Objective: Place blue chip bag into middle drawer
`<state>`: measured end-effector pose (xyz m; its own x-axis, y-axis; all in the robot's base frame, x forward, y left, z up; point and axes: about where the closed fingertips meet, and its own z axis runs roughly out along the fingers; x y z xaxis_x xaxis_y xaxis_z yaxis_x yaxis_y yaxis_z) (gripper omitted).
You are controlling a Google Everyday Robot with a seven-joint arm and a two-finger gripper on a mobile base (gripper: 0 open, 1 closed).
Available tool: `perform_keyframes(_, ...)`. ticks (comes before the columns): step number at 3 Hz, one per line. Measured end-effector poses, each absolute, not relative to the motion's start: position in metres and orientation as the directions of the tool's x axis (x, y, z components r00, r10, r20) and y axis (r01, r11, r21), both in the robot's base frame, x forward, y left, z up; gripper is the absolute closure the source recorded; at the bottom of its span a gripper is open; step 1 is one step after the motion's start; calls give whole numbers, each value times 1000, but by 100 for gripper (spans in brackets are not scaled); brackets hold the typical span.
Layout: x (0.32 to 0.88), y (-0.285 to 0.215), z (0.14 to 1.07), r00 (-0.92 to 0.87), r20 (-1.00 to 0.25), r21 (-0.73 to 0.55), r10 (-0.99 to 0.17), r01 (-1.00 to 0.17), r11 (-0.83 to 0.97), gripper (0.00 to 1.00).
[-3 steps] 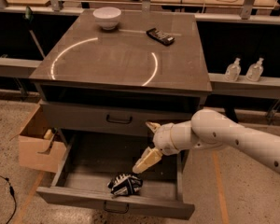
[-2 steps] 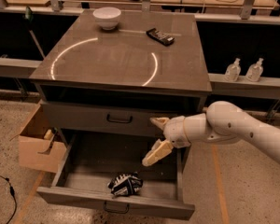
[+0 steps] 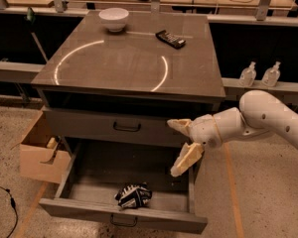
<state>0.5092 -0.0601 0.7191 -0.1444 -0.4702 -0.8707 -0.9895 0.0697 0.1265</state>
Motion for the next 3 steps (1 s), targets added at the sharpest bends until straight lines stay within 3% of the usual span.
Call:
perform_keyframes(1,459,-72,740,-110,-858,166,-501,-984,-67,0)
perform_keyframes(3,442,-73,743,-106,-856,193,-507,-973,-123,0)
